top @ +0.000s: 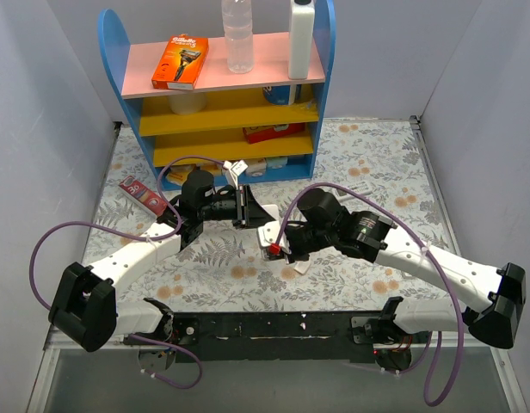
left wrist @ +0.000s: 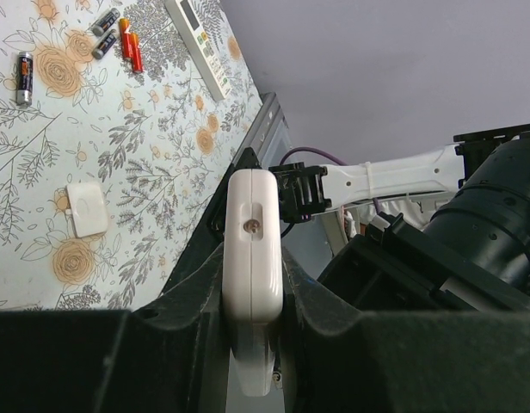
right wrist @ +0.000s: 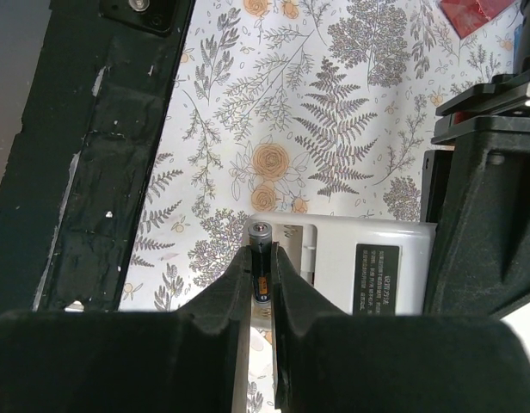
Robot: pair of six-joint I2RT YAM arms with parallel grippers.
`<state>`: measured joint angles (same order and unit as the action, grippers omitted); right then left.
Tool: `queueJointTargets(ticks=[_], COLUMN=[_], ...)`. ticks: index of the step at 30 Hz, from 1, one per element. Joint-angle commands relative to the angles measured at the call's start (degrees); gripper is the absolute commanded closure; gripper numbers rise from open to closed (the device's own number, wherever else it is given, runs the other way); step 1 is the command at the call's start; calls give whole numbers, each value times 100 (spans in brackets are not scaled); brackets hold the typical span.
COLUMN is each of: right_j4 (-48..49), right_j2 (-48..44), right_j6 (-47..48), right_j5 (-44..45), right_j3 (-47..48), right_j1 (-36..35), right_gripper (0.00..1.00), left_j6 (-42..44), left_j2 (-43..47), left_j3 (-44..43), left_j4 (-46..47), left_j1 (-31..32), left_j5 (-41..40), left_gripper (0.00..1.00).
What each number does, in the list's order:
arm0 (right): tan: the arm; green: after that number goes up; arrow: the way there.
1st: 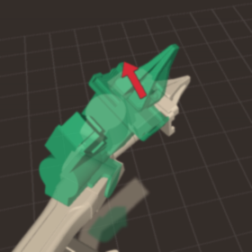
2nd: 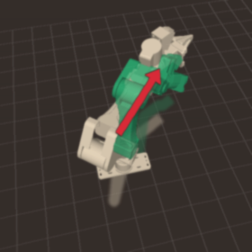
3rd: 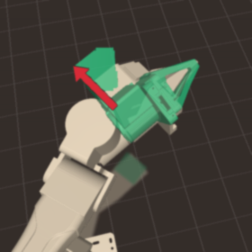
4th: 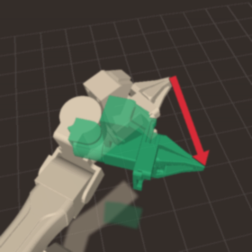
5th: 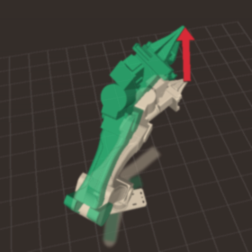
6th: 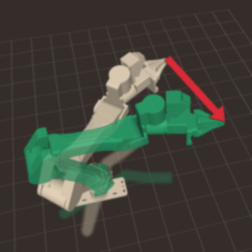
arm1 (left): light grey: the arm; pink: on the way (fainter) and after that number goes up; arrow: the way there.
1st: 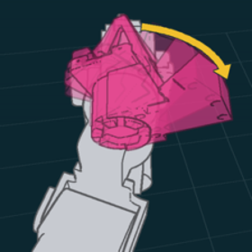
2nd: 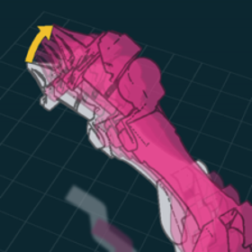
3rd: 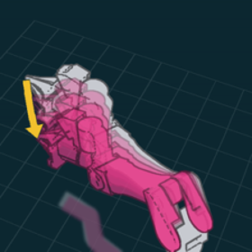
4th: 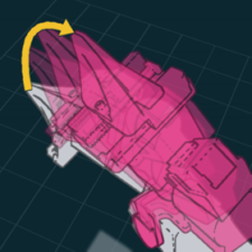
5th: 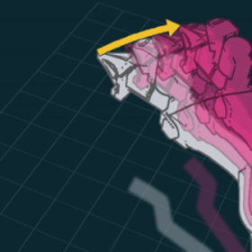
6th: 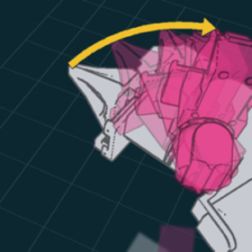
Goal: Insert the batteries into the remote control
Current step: Load the battery into the remote control.
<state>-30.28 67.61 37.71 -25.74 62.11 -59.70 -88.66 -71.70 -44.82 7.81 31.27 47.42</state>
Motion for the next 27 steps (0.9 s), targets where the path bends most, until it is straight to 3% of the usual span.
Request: queueJointTargets(ticks=[1,6,11,27], right_j4=[-197,66,110,233], right_j2=[-108,-213,-153,147], right_j6=[-159,-335,-379,-344], right_j5=[-90,411,368,183], right_j3=[-155,-339,-357,-155], right_j1=[-59,-59,-59,-59], right_gripper=[95,90,84,80], left_j6=[33,16,7,-248], left_j2=[192,297,315,86], left_j3=[-308,-247,-220,-150], left_j4=[335,431,458,396], left_j1=[-59,-68,-77,-68], left_j5=[13,83,136,4], left_gripper=[100,100,100,100])
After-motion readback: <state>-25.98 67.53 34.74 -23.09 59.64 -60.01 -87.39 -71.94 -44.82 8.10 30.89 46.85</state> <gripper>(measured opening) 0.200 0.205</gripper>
